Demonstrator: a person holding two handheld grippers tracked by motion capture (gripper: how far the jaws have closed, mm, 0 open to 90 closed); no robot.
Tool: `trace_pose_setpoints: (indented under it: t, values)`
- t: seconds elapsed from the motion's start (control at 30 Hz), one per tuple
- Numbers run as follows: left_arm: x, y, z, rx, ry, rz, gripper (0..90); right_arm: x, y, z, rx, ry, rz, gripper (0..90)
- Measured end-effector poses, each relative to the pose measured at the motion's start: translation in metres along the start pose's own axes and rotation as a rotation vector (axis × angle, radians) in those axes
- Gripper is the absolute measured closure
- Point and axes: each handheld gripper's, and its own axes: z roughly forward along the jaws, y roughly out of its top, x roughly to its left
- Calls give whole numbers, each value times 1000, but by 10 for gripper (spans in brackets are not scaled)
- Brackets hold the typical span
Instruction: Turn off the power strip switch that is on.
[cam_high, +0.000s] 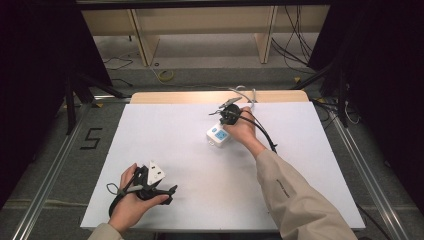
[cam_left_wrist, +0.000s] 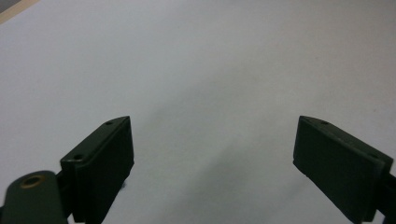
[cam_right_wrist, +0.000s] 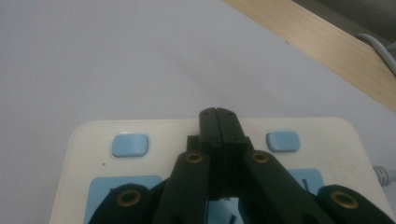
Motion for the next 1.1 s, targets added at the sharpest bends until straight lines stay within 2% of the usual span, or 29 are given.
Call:
trace_pose_setpoints:
  t: [0.93, 0.97, 1.03, 1.1]
  values:
    - [0, 0, 0, -3, -1, 1, 119, -1, 0, 0, -4, 1, 14, 900]
    - [0, 0, 0, -6, -1, -4, 120, -2, 0, -1, -30, -1, 13, 900]
    - [0, 0, 0, -2, -2, -1, 120, -2, 1, -2, -18, 3, 21, 900]
    - [0, 0, 0, 1, -3, 1, 119, -1, 1, -2, -22, 2, 5, 900]
